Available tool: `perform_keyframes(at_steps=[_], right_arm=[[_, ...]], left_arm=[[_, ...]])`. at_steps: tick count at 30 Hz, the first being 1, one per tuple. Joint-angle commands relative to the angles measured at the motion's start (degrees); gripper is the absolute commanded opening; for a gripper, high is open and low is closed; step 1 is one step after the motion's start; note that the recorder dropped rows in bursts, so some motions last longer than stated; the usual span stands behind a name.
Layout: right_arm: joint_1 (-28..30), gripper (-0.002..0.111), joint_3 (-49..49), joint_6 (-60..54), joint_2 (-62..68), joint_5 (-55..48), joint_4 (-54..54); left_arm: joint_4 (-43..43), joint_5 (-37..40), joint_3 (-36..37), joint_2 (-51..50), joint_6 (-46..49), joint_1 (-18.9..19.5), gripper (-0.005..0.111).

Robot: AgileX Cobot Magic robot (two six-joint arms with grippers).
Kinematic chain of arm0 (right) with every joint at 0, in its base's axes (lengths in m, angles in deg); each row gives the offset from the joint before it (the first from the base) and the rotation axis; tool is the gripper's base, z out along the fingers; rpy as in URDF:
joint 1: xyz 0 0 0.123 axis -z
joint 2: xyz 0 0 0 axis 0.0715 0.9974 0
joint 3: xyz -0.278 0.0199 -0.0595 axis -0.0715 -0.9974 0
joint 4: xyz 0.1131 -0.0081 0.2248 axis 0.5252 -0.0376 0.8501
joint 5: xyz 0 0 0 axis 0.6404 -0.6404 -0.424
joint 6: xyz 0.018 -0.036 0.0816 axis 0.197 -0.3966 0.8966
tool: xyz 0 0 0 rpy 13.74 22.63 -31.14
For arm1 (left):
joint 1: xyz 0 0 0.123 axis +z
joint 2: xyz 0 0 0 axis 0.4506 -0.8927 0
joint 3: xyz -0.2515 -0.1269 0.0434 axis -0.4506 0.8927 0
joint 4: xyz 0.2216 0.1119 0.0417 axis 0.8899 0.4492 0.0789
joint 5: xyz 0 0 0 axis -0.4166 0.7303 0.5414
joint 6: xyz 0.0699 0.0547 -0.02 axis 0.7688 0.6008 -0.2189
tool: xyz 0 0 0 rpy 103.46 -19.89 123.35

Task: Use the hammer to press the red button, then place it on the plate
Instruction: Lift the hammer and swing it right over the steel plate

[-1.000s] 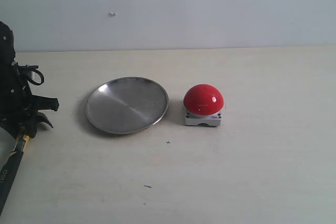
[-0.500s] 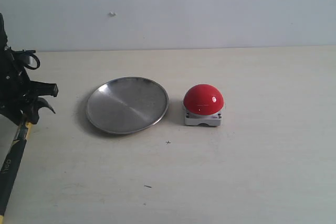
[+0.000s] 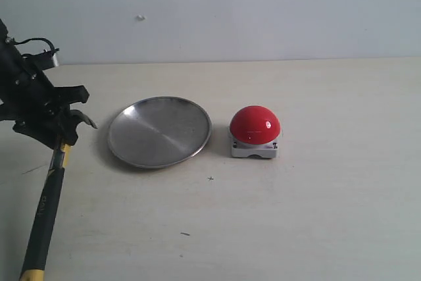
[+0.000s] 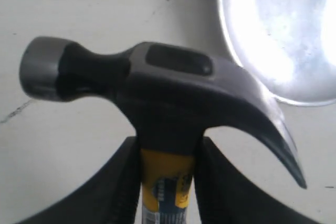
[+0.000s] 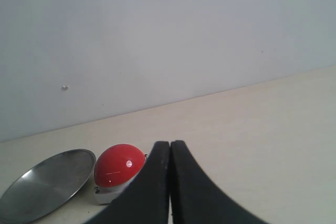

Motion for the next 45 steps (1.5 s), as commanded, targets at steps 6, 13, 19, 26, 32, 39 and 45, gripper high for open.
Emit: perform_keyframes(at_steps=[6, 13, 19, 26, 32, 39, 45], right_arm=[[0.2, 0.000, 0.0, -0.5, -0.4, 0.3, -0.4], [0.2, 0.000, 0.0, -0.5, -0.4, 0.3, -0.4], [0.2, 0.000, 0.0, -0.5, -0.4, 0.3, -0.4], [0.2, 0.000, 0.0, -0.5, -0.4, 0.3, -0.4], [0.2, 0.000, 0.0, -0.5, -0.4, 0.3, -0.4], [0.2, 0.000, 0.0, -0.5, -0.4, 0.3, -0.4], [0.2, 0.000, 0.0, -0.5, -0.4, 0.3, -0.4]], left_arm=[[-8.2, 2.2, -0.8, 1.9, 5.4, 0.2, 0.000], [-20.1, 2.2, -0.8, 3.3, 12.4, 0.3, 0.000], [-30.5, 4.6, -0.8, 3.4, 19.2, 0.2, 0.000], [-37.4, 7.2, -0.8, 3.4, 24.7, 0.2, 0.000], [-44.0, 7.2, -0.8, 3.4, 28.8, -0.1, 0.000], [-53.3, 7.2, 1.0, 3.4, 35.4, -1.7, 0.000], [-57.9, 7.2, 1.8, 3.2, 38.9, -2.7, 0.000]])
